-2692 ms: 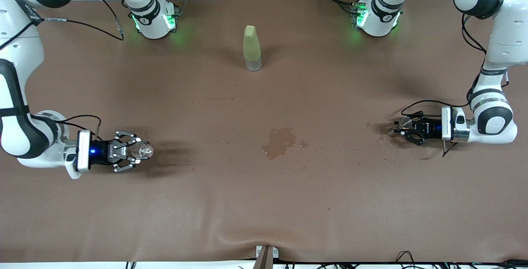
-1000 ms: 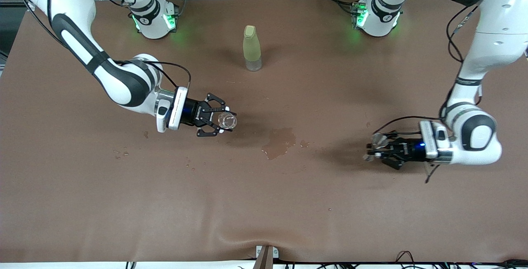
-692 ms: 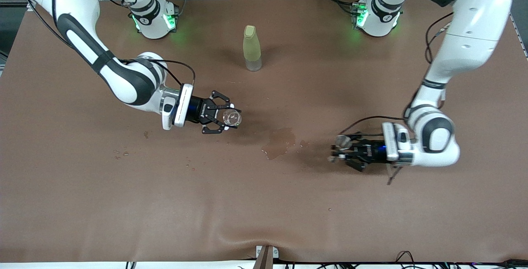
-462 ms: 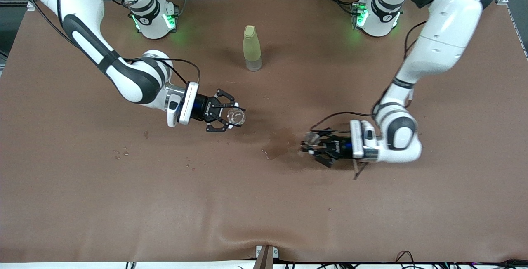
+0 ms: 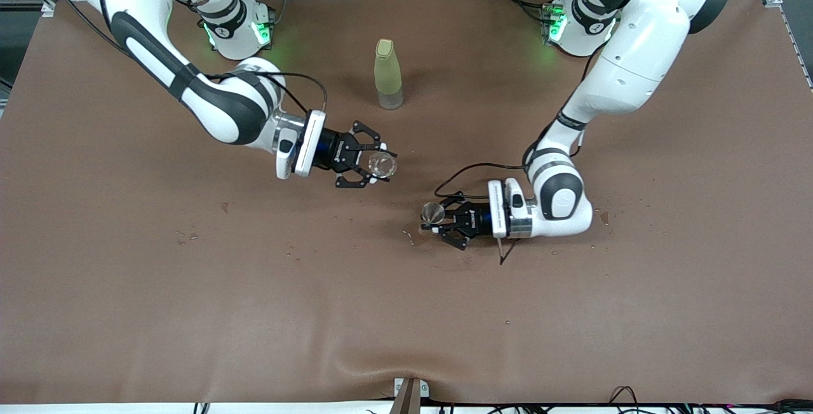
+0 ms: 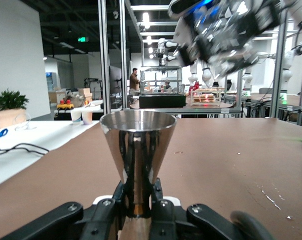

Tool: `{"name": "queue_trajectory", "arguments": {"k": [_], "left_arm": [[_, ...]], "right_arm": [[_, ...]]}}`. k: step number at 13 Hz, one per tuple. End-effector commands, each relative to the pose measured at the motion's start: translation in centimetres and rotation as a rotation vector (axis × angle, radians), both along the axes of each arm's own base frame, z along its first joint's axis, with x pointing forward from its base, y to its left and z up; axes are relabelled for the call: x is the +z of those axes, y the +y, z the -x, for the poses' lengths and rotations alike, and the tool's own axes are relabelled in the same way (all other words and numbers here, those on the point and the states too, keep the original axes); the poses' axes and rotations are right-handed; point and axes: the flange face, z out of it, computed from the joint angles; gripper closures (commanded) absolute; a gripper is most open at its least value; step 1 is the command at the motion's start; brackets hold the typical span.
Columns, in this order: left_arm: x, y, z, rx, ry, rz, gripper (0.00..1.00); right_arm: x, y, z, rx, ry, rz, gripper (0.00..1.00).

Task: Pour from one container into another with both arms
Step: 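Lift the glass and jigger and bring them together with both grippers, then tilt the glass over the jigger rim with the right gripper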

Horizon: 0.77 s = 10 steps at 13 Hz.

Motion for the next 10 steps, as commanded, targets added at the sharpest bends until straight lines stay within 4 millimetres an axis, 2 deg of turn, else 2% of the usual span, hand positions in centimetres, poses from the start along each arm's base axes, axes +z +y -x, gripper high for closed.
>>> {"name": "queue_trajectory", "arguments": {"k": [1,2,4,6,7,10], "left_arm": [[-0.4,-2.7,0.1,0.036,0.000,-0.032,1.00],[-0.6,-3.2,0.0,0.046,0.000,-0.039,1.00],[-1.0,-4.2,0.3,0.050,0.003,-0.047,1.00],[-1.0,-4.9,0.6,0.062,0.008,-0.059,1.00],[-0.8,-5.4,0.7,0.067,0.010,-0.055,1.00],[-0.7,-5.5,0.7,0.070,0.009,-0.056,1.00]], "right_arm": [[0.9,1.5,1.4,-0.040,-0.012,-0.006,0.86],[1.5,2.3,1.2,-0.043,-0.019,-0.020,0.87],[2.7,3.0,-0.9,-0.067,-0.035,-0.056,0.87],[1.5,3.9,-3.0,-0.088,-0.048,-0.038,0.87],[1.1,4.4,-3.6,-0.091,-0.057,-0.028,0.87],[-0.7,4.0,-4.5,-0.108,-0.036,-0.008,0.87]]}}
